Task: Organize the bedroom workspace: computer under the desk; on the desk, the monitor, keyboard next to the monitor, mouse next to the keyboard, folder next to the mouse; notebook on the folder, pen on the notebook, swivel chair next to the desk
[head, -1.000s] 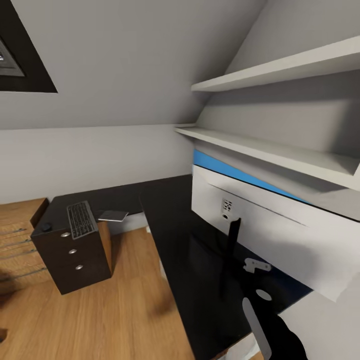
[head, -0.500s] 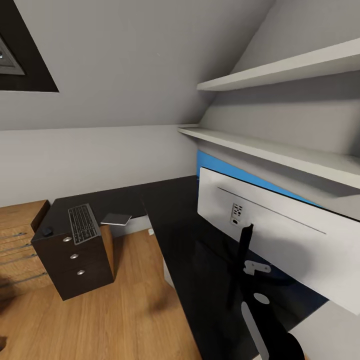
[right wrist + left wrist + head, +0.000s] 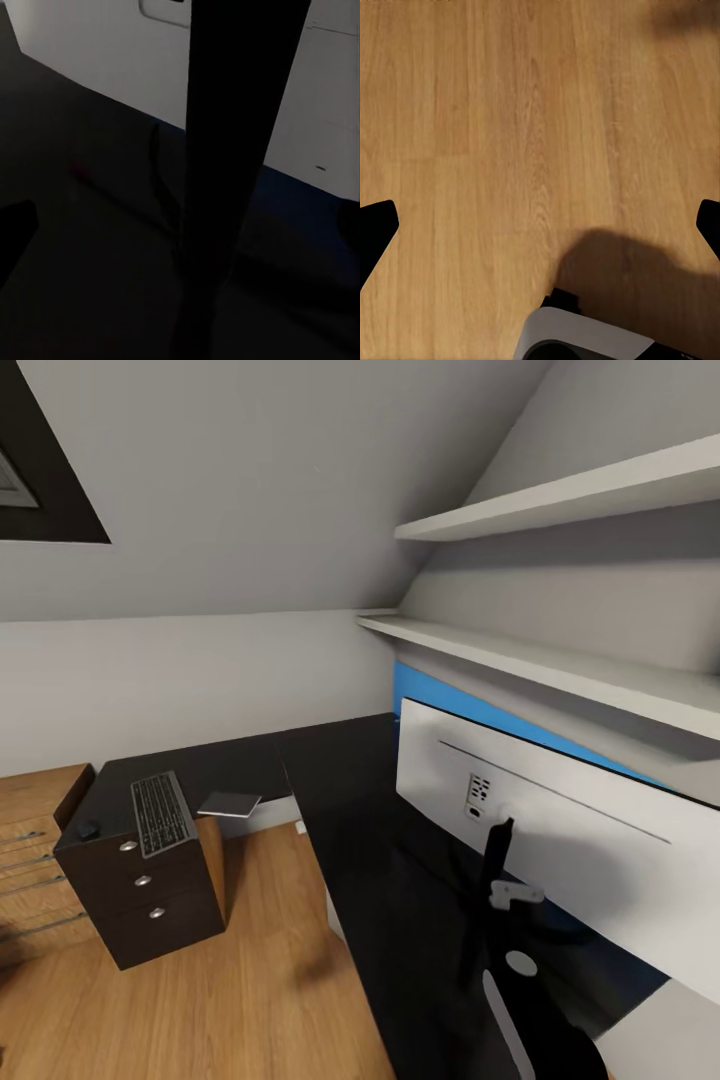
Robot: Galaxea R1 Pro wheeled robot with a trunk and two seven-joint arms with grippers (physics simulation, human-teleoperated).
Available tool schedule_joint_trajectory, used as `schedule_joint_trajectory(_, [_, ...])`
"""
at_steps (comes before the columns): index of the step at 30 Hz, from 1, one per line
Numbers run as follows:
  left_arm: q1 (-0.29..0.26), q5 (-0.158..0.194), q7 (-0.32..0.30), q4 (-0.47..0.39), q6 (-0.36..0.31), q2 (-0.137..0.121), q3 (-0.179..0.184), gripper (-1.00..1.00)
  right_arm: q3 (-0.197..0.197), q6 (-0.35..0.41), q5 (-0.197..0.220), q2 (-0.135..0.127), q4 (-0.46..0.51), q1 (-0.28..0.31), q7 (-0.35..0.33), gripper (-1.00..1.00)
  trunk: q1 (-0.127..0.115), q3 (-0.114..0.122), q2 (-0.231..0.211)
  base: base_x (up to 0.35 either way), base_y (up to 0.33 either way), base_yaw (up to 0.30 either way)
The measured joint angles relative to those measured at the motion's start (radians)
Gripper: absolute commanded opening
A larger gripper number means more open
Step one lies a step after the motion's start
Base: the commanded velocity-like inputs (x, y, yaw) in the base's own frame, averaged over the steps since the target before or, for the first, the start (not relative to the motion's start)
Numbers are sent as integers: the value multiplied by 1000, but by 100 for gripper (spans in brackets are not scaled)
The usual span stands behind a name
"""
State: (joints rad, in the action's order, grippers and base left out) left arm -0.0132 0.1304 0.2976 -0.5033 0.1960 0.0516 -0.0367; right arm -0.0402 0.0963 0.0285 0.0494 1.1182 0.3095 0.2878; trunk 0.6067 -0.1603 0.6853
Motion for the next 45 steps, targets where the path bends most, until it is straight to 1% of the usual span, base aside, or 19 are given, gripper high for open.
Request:
schedule_joint_trajectory(9, [0, 0, 0, 0, 0, 0, 0, 100, 4, -21, -3, -3, -58, 34, 0, 100, 0, 0, 0, 5, 0, 0])
schedule_joint_trajectory(13, [0, 0, 0, 0, 0, 0, 0, 100, 4, -64, -3, -8, -125, 67, 0, 100, 0, 0, 0, 0, 0, 0])
schedule_joint_trajectory(17, [0, 0, 0, 0, 0, 0, 0, 100, 5, -80, -4, -20, -169, 99, 0, 100, 0, 0, 0, 0, 0, 0])
schedule_joint_trajectory(19, [0, 0, 0, 2, 0, 1, 0, 100, 5, -85, -3, -37, -206, 141, 0, 100, 0, 0, 0, 0, 0, 0])
schedule_joint_trajectory(22, [0, 0, 0, 3, 1, 2, 0, 100, 5, -89, -1, -49, -258, 188, 0, 100, 0, 0, 0, 0, 0, 0])
schedule_joint_trajectory(24, [0, 0, 0, 3, 1, 2, 0, 100, 5, -104, 0, -54, -313, 227, -1, 100, 0, 0, 0, 0, 0, 0])
schedule_joint_trajectory(25, [0, 0, 0, 3, 1, 3, 0, 100, 6, -123, 1, -56, -357, 254, 0, 100, 0, 0, 0, 0, 0, 0])
schedule_joint_trajectory(26, [0, 0, -1, 3, 1, 3, 0, 100, 6, -136, 1, -56, -383, 269, 0, 100, 0, 0, 0, 0, 0, 0])
schedule_joint_trajectory(27, [0, 0, -1, 3, 1, 4, 0, 100, 6, -165, 1, -58, -435, 297, 0, 100, 0, 0, 0, 0, 0, 0])
schedule_joint_trajectory(28, [0, 0, -2, 3, 1, 4, 0, 100, 6, -180, 1, -59, -463, 312, 0, 100, 0, 0, 0, 0, 0, 0])
schedule_joint_trajectory(29, [0, 0, -4, 4, 2, 4, 0, 100, 6, -245, 2, -70, -591, 382, 0, 100, 0, 0, 0, 0, 0, 0])
schedule_joint_trajectory(30, [0, 0, -5, 4, 2, 4, 1, 100, 7, -267, 3, -77, -644, 410, 0, 100, 0, 0, 0, 0, 0, 0])
schedule_joint_trajectory(33, [0, 0, -6, 5, 2, 5, 1, 100, 5, -292, 1, -86, -704, 445, -2, 100, 0, 0, 0, 0, 0, 0])
schedule_joint_trajectory(37, [0, -1, -6, 5, 2, 5, 2, 100, 6, -307, 4, -89, -738, 465, -3, 100, 0, 0, 0, 0, 0, 0])
schedule_joint_trajectory(45, [0, -1, -6, 4, 2, 5, 2, 100, 6, -310, 7, -87, -742, 468, -3, 100, 0, 0, 0, 0, 0, 0])
